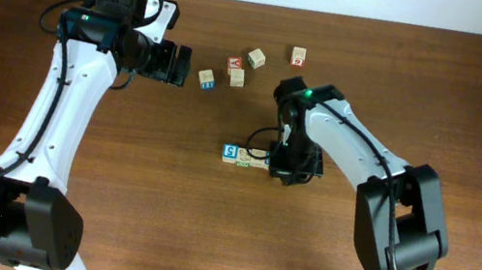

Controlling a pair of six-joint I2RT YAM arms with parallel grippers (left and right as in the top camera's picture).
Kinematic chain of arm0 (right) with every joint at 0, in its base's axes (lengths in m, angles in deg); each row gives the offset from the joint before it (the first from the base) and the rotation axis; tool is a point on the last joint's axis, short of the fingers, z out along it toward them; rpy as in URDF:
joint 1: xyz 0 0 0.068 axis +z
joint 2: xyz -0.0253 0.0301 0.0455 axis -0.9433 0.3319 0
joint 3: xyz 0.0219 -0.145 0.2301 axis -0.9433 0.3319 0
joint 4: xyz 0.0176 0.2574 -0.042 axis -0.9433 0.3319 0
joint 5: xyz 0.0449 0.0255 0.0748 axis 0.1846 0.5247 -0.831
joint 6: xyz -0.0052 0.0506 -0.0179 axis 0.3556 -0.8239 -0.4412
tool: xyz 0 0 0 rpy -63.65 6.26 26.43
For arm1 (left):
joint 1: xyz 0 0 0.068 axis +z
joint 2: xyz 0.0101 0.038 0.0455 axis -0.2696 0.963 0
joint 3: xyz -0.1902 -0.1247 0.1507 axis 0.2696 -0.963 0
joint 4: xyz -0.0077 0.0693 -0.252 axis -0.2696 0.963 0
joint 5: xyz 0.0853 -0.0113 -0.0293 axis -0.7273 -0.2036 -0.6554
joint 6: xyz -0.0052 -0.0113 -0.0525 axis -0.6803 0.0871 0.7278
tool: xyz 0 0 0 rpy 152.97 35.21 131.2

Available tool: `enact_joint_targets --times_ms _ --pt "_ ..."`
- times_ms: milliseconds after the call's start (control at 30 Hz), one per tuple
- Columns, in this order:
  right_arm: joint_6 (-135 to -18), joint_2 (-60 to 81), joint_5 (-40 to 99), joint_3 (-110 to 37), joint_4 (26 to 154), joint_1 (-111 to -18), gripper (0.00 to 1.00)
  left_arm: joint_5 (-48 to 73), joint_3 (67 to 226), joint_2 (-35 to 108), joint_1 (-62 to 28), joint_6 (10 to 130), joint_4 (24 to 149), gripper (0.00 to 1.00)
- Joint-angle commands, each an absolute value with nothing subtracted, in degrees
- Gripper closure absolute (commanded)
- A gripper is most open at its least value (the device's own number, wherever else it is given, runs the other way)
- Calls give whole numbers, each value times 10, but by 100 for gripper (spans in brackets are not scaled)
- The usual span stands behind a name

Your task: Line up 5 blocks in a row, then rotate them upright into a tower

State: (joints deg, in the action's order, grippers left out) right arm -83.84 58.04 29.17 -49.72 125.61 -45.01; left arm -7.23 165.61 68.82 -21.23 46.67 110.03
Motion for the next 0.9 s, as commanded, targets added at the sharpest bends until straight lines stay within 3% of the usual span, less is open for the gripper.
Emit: enact_joint_targets --times_ms 0,867 --pt "-884 573 348 -484 1248 -432 96 -79 1667 689 -211 459 1101 1" --pt "-868 573 367 -484 1192 -429 96 -79 1667 689 -211 460 1101 1"
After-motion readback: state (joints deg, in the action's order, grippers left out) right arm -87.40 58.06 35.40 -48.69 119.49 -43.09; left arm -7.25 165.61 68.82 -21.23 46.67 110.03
